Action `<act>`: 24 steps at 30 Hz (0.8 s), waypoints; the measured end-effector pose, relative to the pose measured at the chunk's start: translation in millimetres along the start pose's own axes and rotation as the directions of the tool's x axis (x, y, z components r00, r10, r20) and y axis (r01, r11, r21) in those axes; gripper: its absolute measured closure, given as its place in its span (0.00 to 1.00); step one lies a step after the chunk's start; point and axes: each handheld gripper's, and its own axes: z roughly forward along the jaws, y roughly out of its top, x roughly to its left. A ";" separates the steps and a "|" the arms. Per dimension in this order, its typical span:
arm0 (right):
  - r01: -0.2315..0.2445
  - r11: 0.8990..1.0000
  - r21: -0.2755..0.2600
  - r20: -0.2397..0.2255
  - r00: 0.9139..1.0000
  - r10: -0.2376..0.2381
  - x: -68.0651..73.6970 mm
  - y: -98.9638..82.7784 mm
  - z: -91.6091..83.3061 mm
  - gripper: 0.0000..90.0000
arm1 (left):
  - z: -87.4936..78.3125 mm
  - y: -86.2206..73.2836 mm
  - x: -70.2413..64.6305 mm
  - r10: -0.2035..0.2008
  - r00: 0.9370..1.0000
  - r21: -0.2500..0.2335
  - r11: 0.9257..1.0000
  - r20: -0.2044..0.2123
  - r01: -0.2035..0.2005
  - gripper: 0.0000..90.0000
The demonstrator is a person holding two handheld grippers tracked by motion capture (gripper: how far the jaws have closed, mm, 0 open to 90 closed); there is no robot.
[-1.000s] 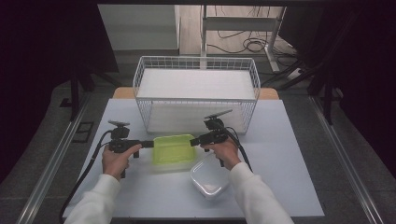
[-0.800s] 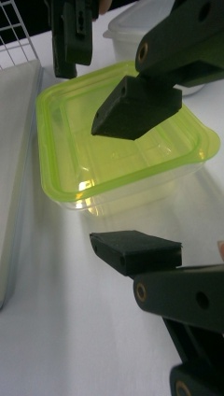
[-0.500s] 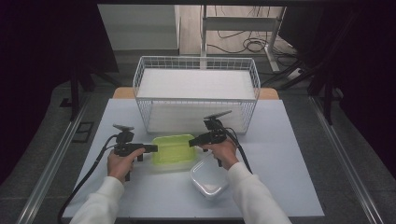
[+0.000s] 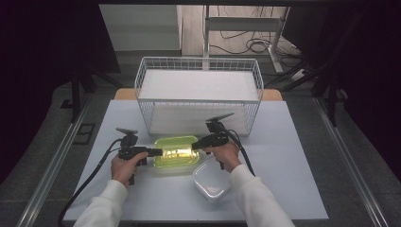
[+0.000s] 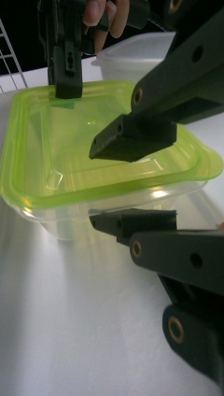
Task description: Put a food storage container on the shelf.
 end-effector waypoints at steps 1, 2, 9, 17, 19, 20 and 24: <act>0.002 1.000 -0.010 0.001 1.000 -0.002 1.2 0.1 -1.6 0.82 | -1.3 -0.5 -0.9 0.010 1.000 -0.009 1.000 -0.011 -0.010 0.81; 0.003 1.000 -0.016 -0.009 1.000 -0.003 1.6 0.5 -4.4 0.84 | -2.4 -0.7 -1.4 0.011 1.000 -0.011 1.000 -0.009 -0.011 0.82; 0.075 0.996 -0.049 -0.010 0.997 -0.075 11.7 0.9 -17.8 0.87 | -10.5 -2.9 -7.7 0.036 0.999 -0.051 0.998 0.008 -0.035 0.83; 0.128 0.986 -0.104 -0.024 0.991 -0.131 21.9 -1.4 -28.4 0.87 | -26.4 -3.9 -16.0 0.073 0.997 -0.089 0.994 0.026 -0.071 0.84; 0.139 0.983 -0.117 -0.028 0.989 -0.143 24.5 -1.8 -31.2 0.87 | -31.1 -4.0 -19.5 0.090 0.996 -0.097 0.991 0.022 -0.088 0.84; 0.143 0.982 -0.123 -0.030 0.989 -0.148 25.8 -2.1 -32.7 0.87 | -33.8 -4.2 -21.9 0.100 0.995 -0.105 0.990 0.020 -0.097 0.85; 0.161 0.975 -0.152 -0.045 0.984 -0.170 29.5 -3.7 -40.7 0.87 | -43.7 -3.9 -32.0 0.136 0.990 -0.125 0.983 0.021 -0.133 0.86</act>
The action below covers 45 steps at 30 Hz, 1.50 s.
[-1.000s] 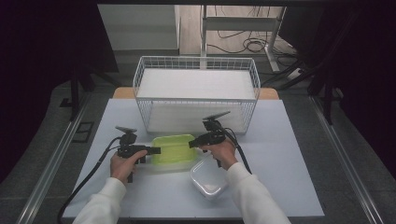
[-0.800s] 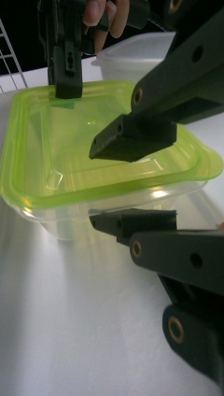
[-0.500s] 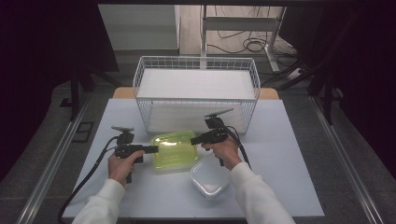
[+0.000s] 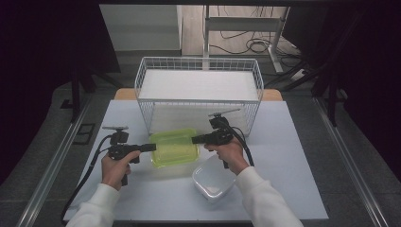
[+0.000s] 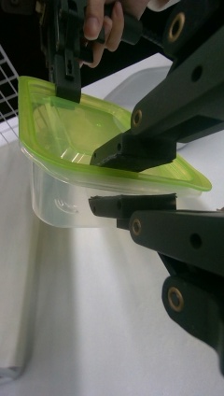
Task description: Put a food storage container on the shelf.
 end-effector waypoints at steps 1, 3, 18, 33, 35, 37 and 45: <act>0.007 1.000 -0.008 -0.003 1.000 -0.007 1.4 0.2 -2.5 0.87 | -1.8 0.8 -3.1 0.008 1.000 -0.005 1.000 0.000 -0.008 0.86; 0.015 1.000 -0.022 -0.005 1.000 -0.015 4.2 0.6 -7.9 0.87 | -4.6 2.6 -9.1 0.025 1.000 -0.012 1.000 -0.002 -0.025 0.86; 0.076 0.990 -0.117 -0.002 0.997 -0.077 24.2 7.6 -46.7 0.87 | -24.2 16.8 -46.5 0.129 0.992 -0.061 0.990 0.004 -0.128 0.86; 0.107 0.980 -0.168 -0.002 0.994 -0.109 36.0 14.2 -67.7 0.87 | -35.9 28.3 -64.0 0.166 0.986 -0.092 0.982 0.026 -0.163 0.85; 0.111 0.978 -0.177 0.000 0.994 -0.113 38.3 16.1 -72.0 0.87 | -37.7 31.1 -67.3 0.171 0.985 -0.098 0.981 0.029 -0.168 0.85; 0.116 0.975 -0.187 0.000 0.993 -0.118 40.5 18.5 -76.6 0.87 | -39.2 34.0 -70.9 0.177 0.984 -0.104 0.979 0.030 -0.173 0.85; 0.137 0.966 -0.219 0.010 0.990 -0.138 46.6 28.1 -91.6 0.87 | -43.0 46.8 -82.1 0.200 0.979 -0.118 0.974 0.033 -0.195 0.86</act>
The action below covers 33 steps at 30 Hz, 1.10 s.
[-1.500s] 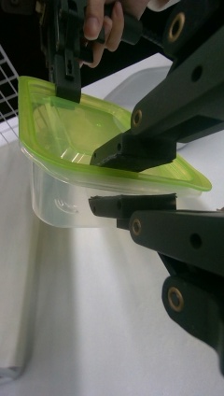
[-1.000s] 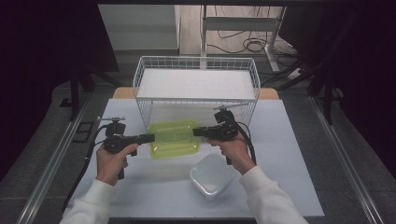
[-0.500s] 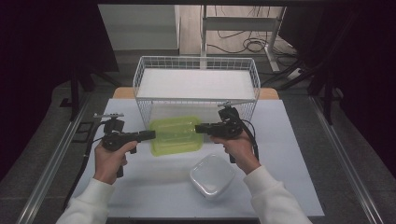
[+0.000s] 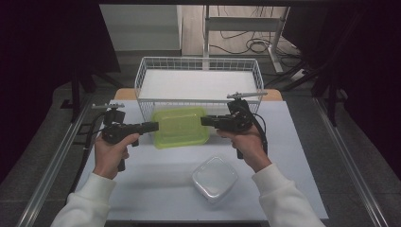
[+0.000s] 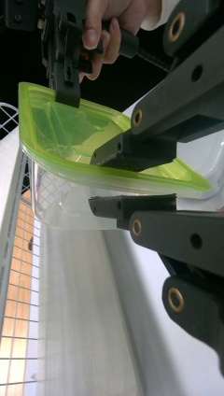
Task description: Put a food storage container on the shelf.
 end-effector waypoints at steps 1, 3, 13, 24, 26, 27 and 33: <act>0.002 1.000 -0.003 0.000 1.000 -0.002 0.1 1.0 -1.0 0.87 | -0.2 1.8 -1.0 0.005 1.000 -0.002 1.000 0.000 -0.005 0.86; 0.004 1.000 -0.010 0.001 1.000 -0.004 0.6 3.6 -3.7 0.87 | -0.4 5.5 -3.8 0.011 1.000 -0.005 1.000 0.000 -0.011 0.86; 0.018 0.999 -0.042 0.007 1.000 -0.017 -0.3 19.6 -16.8 0.87 | 1.4 27.5 -13.1 0.034 0.999 -0.010 0.999 0.007 -0.034 0.86; 0.010 0.997 -0.074 0.010 1.000 -0.009 -10.3 37.2 -24.1 0.87 | 10.1 53.9 -17.2 0.061 0.998 -0.008 0.998 0.006 -0.061 0.86; 0.008 0.997 -0.079 0.013 1.000 -0.007 -12.5 40.4 -25.2 0.87 | 11.5 56.8 -17.4 0.062 0.998 -0.008 0.998 0.006 -0.062 0.86; 0.006 0.997 -0.079 0.014 1.000 -0.005 -13.1 41.6 -25.5 0.87 | 13.3 60.8 -17.6 0.063 0.998 -0.007 0.998 0.008 -0.063 0.86; -0.004 0.996 -0.086 0.027 1.000 0.006 -18.8 49.2 -27.5 0.87 | 21.1 72.2 -15.2 0.059 0.998 -0.001 0.998 0.017 -0.059 0.86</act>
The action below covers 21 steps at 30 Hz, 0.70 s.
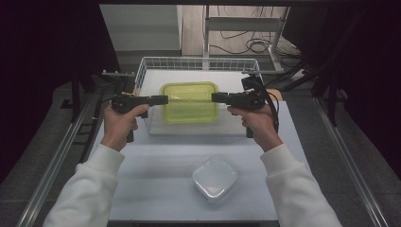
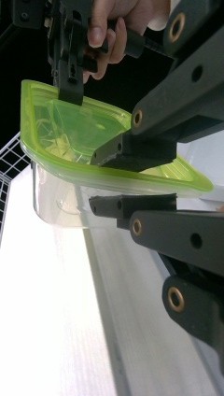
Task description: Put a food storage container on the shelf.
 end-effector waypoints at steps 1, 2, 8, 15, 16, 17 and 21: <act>-0.001 1.000 -0.001 0.001 1.000 0.001 -1.1 1.0 -0.4 0.87 | 1.1 2.0 0.0 0.003 1.000 0.002 1.000 0.001 -0.003 0.86; -0.004 1.000 -0.002 0.002 1.000 0.004 -2.1 2.0 -1.0 0.87 | 2.2 3.9 -0.1 0.006 1.000 0.002 1.000 0.002 -0.006 0.86; -0.012 1.000 -0.006 0.015 1.000 0.012 -8.9 11.0 -3.0 0.87 | 9.9 17.3 1.5 0.006 1.000 0.012 1.000 0.013 -0.006 0.86; -0.020 1.000 -0.011 0.017 1.000 0.021 -15.6 25.8 -3.4 0.87 | 13.8 34.9 2.9 0.016 1.000 0.012 1.000 0.016 -0.016 0.86; -0.027 1.000 -0.012 0.015 1.000 0.027 -16.7 27.4 -3.0 0.87 | 14.5 37.2 3.5 0.018 1.000 0.013 1.000 0.016 -0.019 0.86; -0.027 1.000 -0.016 0.015 1.000 0.027 -18.1 28.7 -2.3 0.87 | 15.5 39.2 3.6 0.015 1.000 0.015 1.000 0.013 -0.015 0.86; -0.037 0.999 -0.016 0.022 0.999 0.038 -22.3 34.6 -1.0 0.87 | 20.0 47.6 7.0 0.008 1.000 0.017 1.000 0.013 -0.008 0.86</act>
